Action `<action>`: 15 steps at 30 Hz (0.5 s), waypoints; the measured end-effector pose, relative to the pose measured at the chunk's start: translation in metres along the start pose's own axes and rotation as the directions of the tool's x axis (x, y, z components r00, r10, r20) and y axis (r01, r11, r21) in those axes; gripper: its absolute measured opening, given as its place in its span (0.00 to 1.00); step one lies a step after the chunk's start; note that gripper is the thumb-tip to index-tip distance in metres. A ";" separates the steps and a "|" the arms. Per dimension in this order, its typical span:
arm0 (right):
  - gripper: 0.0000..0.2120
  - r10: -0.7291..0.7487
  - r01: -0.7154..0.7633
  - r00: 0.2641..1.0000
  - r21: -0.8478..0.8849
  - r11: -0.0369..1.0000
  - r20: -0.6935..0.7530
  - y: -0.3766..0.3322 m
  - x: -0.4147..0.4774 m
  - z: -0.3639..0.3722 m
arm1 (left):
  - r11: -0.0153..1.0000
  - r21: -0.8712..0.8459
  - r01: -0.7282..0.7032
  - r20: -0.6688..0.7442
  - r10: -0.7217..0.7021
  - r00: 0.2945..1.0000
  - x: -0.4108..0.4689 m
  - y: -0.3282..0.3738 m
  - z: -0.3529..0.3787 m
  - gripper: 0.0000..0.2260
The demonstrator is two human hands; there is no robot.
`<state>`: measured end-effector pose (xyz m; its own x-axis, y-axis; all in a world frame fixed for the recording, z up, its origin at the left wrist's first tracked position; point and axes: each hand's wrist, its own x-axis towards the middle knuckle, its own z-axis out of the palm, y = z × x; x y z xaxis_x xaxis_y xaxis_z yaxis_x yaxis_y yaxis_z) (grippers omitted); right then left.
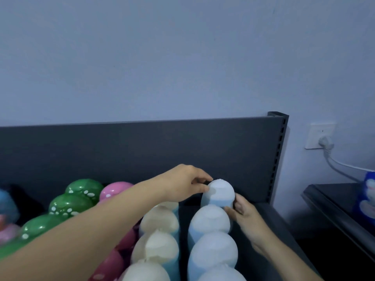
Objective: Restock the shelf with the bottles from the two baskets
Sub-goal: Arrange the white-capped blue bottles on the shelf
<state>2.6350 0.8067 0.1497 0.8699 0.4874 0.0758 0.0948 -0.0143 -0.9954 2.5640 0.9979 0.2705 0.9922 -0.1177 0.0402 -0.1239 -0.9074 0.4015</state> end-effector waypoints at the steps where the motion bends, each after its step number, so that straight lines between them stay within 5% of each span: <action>1: 0.16 0.008 -0.008 1.000 0.005 1.000 0.012 -0.001 -0.001 -0.003 | 1.000 0.004 -0.015 0.019 0.015 1.000 0.005 0.000 0.003 0.15; 4: 0.10 0.073 -0.074 0.997 0.063 0.995 0.015 -0.004 -0.003 -0.011 | 1.000 0.008 -0.028 0.056 0.028 0.998 0.021 0.002 0.010 0.16; 15: 0.12 0.293 -0.327 0.943 0.260 0.909 0.161 -0.015 -0.002 -0.006 | 0.999 -0.034 0.016 0.062 -0.014 0.998 0.032 -0.005 0.010 0.14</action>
<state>2.6353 0.8008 0.1645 0.7698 0.5956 -0.2294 -0.3236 0.0544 -0.9446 2.5964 0.9949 0.2610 0.9913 -0.1295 -0.0221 -0.1073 -0.8952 0.4326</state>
